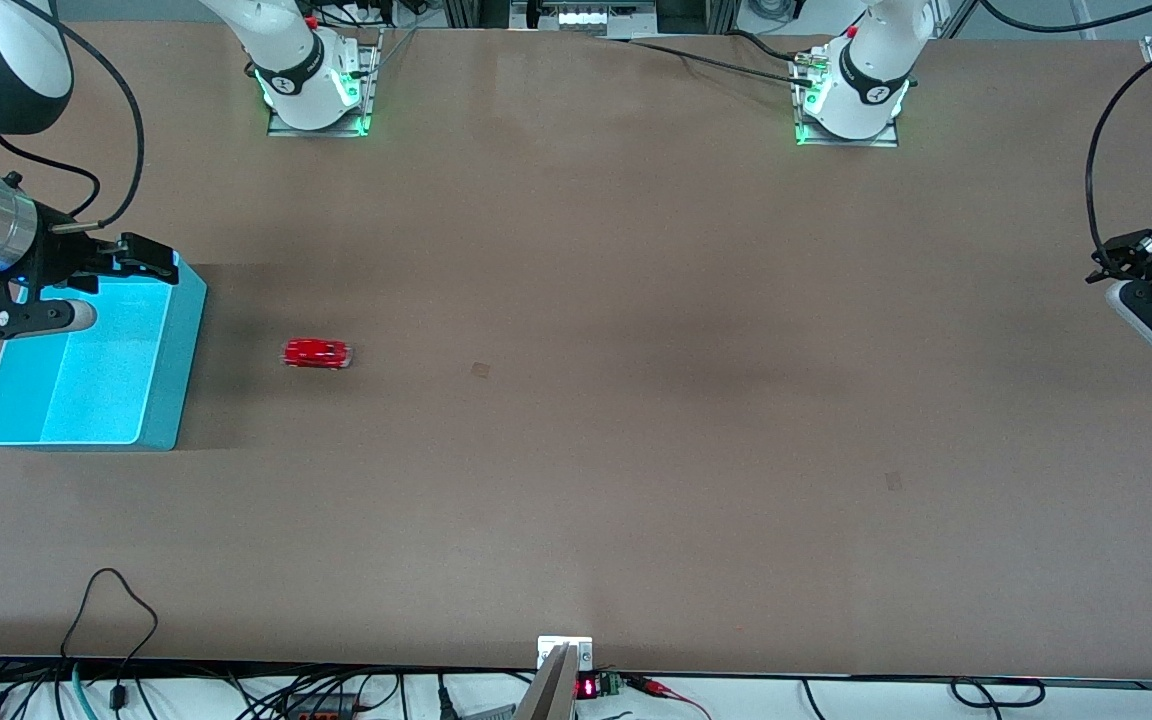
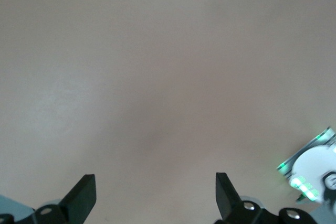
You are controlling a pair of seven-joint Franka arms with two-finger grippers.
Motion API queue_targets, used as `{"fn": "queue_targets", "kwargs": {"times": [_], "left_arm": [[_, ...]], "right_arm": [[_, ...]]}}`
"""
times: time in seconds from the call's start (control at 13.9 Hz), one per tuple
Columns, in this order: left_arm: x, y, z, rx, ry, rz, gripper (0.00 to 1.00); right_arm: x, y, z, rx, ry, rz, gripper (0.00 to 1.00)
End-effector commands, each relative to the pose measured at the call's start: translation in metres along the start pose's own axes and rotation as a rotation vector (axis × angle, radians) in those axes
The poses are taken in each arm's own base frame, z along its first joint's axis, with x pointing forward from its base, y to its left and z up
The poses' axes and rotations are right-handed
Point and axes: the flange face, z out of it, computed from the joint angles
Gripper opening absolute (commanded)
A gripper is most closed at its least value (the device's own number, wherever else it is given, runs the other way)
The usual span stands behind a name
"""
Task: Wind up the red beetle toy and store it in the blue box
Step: 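Move the right gripper down to the car beside the cyan box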
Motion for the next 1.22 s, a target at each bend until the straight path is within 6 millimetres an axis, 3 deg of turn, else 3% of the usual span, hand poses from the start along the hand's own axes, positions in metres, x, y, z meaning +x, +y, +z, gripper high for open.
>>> {"fn": "queue_targets", "kwargs": {"times": [0.0,0.22,0.5,0.72,0.86,1.0,1.15], "left_arm": [[0.011,0.014,-0.022,0.0,0.014,-0.111,1.0],[0.026,0.035,-0.029,-0.012,0.003,-0.196,1.0],[0.031,0.041,-0.033,-0.051,0.032,-0.48,1.0],[0.036,0.044,-0.048,-0.069,0.074,-0.716,1.0],[0.042,0.052,-0.053,-0.072,0.109,-0.756,1.0],[0.04,0.058,-0.06,-0.04,0.17,-0.798,1.0],[0.025,0.064,-0.056,-0.108,0.267,-0.823,1.0]], "right_arm": [[-0.003,0.0,-0.002,-0.001,-0.006,0.0,1.0],[-0.002,0.001,0.0,-0.001,-0.009,-0.002,1.0],[0.0,0.002,0.004,0.003,-0.016,0.0,1.0],[0.001,0.001,0.006,0.008,-0.019,0.001,1.0],[-0.004,-0.003,0.007,0.011,-0.052,-0.013,1.0],[-0.01,-0.006,0.023,0.018,-0.104,-0.034,1.0],[-0.012,-0.006,0.04,0.027,-0.131,-0.111,1.0]]}}
